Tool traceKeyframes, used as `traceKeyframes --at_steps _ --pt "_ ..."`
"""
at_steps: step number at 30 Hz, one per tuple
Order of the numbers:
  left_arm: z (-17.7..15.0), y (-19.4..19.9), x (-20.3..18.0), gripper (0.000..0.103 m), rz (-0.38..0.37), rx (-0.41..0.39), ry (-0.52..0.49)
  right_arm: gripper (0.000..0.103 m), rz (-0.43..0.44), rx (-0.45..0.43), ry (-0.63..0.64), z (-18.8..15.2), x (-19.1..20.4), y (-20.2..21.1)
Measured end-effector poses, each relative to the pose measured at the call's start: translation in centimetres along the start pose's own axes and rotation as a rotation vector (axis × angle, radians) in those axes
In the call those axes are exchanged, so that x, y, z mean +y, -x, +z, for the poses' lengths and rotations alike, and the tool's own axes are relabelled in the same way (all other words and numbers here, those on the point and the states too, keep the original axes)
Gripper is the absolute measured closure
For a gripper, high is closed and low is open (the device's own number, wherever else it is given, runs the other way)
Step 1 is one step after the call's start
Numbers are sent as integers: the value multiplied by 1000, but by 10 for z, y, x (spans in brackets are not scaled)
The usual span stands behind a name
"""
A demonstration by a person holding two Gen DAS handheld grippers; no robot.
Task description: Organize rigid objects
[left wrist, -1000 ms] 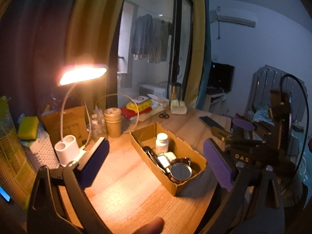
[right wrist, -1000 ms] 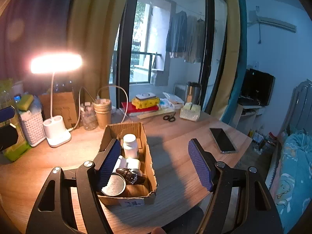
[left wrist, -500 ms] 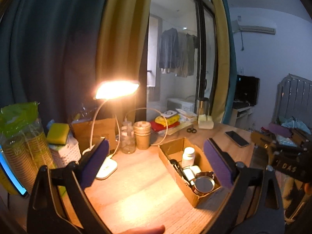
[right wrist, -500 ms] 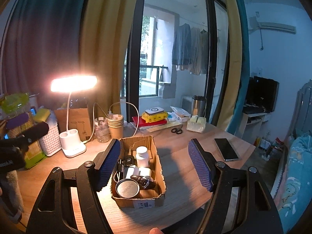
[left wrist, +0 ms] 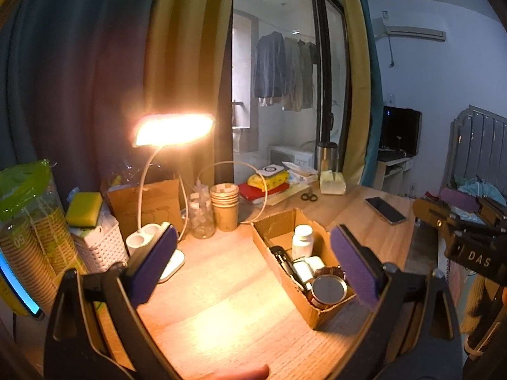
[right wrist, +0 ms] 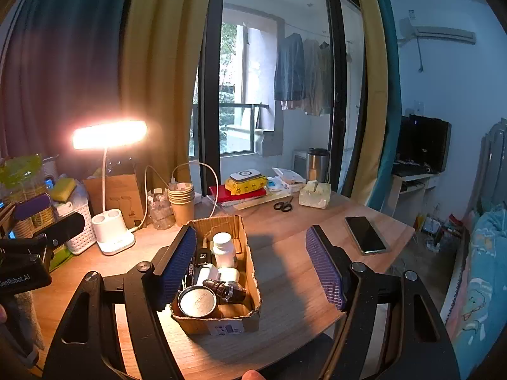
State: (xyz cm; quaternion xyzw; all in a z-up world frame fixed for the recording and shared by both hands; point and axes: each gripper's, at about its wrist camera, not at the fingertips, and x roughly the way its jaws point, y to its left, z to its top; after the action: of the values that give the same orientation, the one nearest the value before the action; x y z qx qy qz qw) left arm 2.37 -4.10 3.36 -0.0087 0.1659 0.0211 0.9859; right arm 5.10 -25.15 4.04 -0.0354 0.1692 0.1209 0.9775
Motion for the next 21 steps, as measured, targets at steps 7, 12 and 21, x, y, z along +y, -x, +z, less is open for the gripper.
traceKeyframes --at_steps 7,12,21 --pt "0 0 -2 5 1 4 3 28 0 5 0 -1 2 -2" --pt "0 0 -1 5 2 6 12 28 0 11 1 -1 2 -3" --pt "0 0 -2 5 -7 6 9 28 1 14 1 -2 3 -4"
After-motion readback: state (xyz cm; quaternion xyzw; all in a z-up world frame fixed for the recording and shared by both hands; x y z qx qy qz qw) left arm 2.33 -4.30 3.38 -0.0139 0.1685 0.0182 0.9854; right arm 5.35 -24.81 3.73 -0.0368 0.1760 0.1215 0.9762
